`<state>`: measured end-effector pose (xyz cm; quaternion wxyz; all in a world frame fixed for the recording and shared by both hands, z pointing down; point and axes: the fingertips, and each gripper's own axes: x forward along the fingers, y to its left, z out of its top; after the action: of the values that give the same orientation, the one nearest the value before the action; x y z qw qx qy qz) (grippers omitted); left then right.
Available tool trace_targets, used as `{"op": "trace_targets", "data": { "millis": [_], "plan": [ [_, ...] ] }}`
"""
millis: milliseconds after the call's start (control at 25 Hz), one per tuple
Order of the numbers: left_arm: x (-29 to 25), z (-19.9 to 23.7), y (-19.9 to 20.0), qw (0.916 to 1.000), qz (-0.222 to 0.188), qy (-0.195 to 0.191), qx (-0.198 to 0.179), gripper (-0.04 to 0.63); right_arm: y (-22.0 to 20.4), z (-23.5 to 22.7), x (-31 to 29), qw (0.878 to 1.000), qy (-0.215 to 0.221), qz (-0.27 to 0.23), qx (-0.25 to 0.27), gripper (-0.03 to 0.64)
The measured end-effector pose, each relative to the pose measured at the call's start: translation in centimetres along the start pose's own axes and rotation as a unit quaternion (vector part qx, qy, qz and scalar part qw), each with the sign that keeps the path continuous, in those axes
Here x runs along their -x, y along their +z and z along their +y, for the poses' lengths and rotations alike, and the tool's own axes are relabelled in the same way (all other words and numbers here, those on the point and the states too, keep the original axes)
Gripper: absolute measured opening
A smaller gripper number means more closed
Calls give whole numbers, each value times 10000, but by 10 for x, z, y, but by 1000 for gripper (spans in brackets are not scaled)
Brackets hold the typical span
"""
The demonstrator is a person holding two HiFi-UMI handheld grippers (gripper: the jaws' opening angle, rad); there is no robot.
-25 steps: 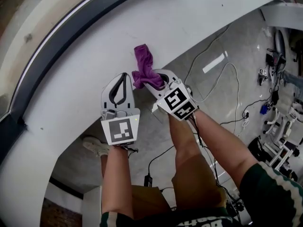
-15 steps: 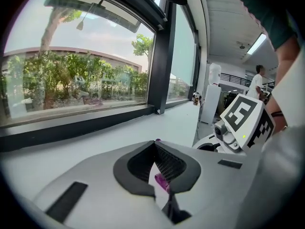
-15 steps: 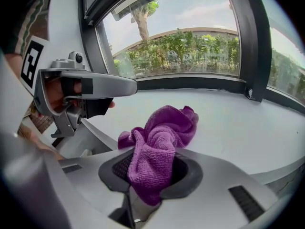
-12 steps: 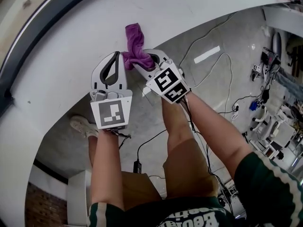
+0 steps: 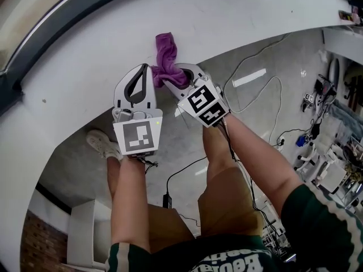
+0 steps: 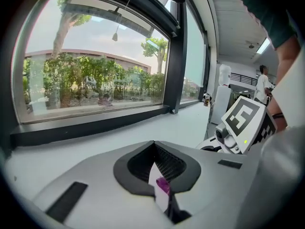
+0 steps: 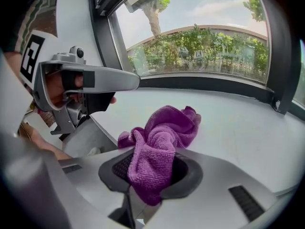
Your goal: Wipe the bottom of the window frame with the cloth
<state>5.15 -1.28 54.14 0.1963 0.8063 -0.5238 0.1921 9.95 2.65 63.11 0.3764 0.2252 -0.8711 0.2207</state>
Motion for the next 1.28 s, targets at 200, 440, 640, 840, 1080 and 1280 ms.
{"op": "trace_targets", "data": {
  "millis": [200, 440, 640, 840, 1080, 1280],
  "plan": [
    [33, 41, -7, 9996, -33, 252, 143, 6, 22, 32, -20, 9999, 87, 47, 117, 127],
    [54, 76, -17, 9983, 7, 534, 232, 6, 38, 61, -41, 9988, 329, 113, 342, 127],
    [73, 96, -25, 9972, 25, 683, 315, 6, 45, 86, -54, 9977, 486, 173, 442, 127],
    [86, 115, -30, 9955, 16, 845, 432, 6, 54, 99, -65, 9964, 590, 231, 571, 127],
    [102, 132, -36, 9943, 2, 951, 477, 6, 66, 119, -79, 9943, 727, 280, 732, 127],
    [117, 150, -44, 9915, 6, 1110, 684, 6, 75, 140, -94, 9926, 868, 295, 796, 127]
  ]
}}
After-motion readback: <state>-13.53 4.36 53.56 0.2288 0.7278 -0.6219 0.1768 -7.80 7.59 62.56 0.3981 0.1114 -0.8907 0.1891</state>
